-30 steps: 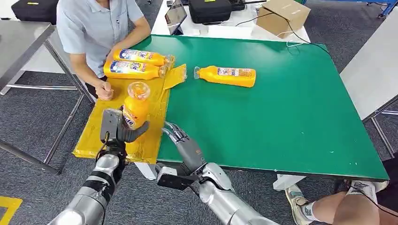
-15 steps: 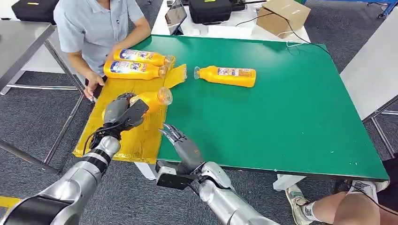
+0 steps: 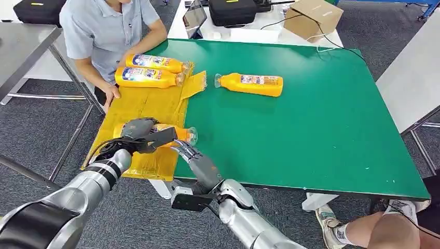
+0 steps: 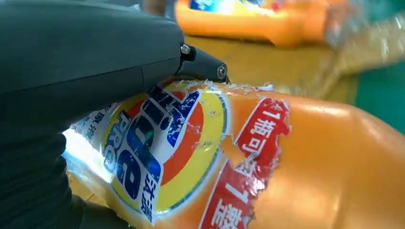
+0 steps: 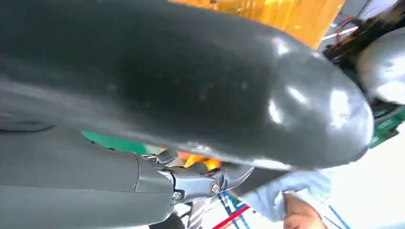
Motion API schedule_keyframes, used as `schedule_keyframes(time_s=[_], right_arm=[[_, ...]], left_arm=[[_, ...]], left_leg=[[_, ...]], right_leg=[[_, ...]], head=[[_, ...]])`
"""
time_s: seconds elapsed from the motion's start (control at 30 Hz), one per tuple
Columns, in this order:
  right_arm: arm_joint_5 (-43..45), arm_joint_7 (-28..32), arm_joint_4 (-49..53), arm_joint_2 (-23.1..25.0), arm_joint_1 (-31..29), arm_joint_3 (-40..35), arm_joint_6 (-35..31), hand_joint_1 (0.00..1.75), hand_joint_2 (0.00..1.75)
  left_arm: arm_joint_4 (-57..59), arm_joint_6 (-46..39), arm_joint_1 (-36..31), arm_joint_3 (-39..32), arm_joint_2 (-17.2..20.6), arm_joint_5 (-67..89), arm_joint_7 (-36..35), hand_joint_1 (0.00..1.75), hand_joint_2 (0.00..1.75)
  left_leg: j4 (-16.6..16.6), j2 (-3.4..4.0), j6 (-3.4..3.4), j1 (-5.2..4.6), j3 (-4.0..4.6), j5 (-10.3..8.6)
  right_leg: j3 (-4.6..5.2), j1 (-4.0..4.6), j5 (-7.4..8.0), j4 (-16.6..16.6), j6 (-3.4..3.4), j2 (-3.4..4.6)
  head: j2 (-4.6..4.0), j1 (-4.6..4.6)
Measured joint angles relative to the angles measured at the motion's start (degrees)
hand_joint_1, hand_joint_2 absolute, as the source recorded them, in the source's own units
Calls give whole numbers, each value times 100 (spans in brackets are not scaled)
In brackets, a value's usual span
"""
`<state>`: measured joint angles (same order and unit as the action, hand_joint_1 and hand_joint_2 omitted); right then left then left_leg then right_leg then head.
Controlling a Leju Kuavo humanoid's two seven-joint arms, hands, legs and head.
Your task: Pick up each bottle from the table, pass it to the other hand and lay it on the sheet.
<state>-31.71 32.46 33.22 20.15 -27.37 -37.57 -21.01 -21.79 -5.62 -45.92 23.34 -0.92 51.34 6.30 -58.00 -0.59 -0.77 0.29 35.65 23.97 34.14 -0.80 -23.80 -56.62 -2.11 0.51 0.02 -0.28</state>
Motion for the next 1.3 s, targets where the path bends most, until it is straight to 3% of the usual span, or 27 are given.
schedule_keyframes(time_s=[0.03, 0.07, 0.3, 0.7, 1.17, 1.2, 1.3], right_arm=[[0, 7, 0, 15, 0, 0, 24, 0, 0], [0, 20, 0, 24, 2, 0, 26, 0, 0], [57, 127, -9, 57, 1, 0, 11, 0, 0], [319, 376, -17, 159, -158, -157, -111, 0, 0], [536, 603, -146, 92, -13, -280, -203, 0, 0], [533, 623, -146, 92, -4, -282, -205, 0, 175], [522, 636, -144, 85, 13, -282, -212, 0, 175]], left_arm=[[20, 57, -18, 40, -9, 25, -2, 2, 175], [33, 93, -34, 73, -20, 22, 0, 0, 175], [116, 536, -7, -30, -98, -564, 492, 0, 175], [-52, 1312, 277, -896, -146, -2111, 2042, 0, 175], [-1362, 1948, 946, -2216, -249, -4704, 2747, 0, 175], [-1465, 1952, 1009, -2266, -258, -4824, 2734, 0, 175], [-1797, 1948, 1205, -2380, -291, -5136, 2686, 0, 175]], left_leg=[[0, -1, 0, 0, -2, 0], [0, -2, 0, 0, -3, 0], [0, -2, 0, 0, -4, 0], [0, 3, 0, 0, -18, 0], [0, -4, 0, -1, -3, 1], [0, -1, 0, -1, -3, 1], [0, 0, 0, -1, -3, 1]], right_leg=[[-1, 0, 0, 0, 0, 0], [-3, 1, 0, 0, 0, 0], [-4, 1, -1, 0, 0, 0], [-11, 1, 0, 1, 0, 2], [-3, 0, -1, 1, 0, 4], [-3, 1, -1, 1, 0, 5], [-1, 2, -1, 1, 0, 6]], head=[[0, 2], [0, 0], [0, 0], [0, 0], [0, 2], [0, 2], [0, 2]])
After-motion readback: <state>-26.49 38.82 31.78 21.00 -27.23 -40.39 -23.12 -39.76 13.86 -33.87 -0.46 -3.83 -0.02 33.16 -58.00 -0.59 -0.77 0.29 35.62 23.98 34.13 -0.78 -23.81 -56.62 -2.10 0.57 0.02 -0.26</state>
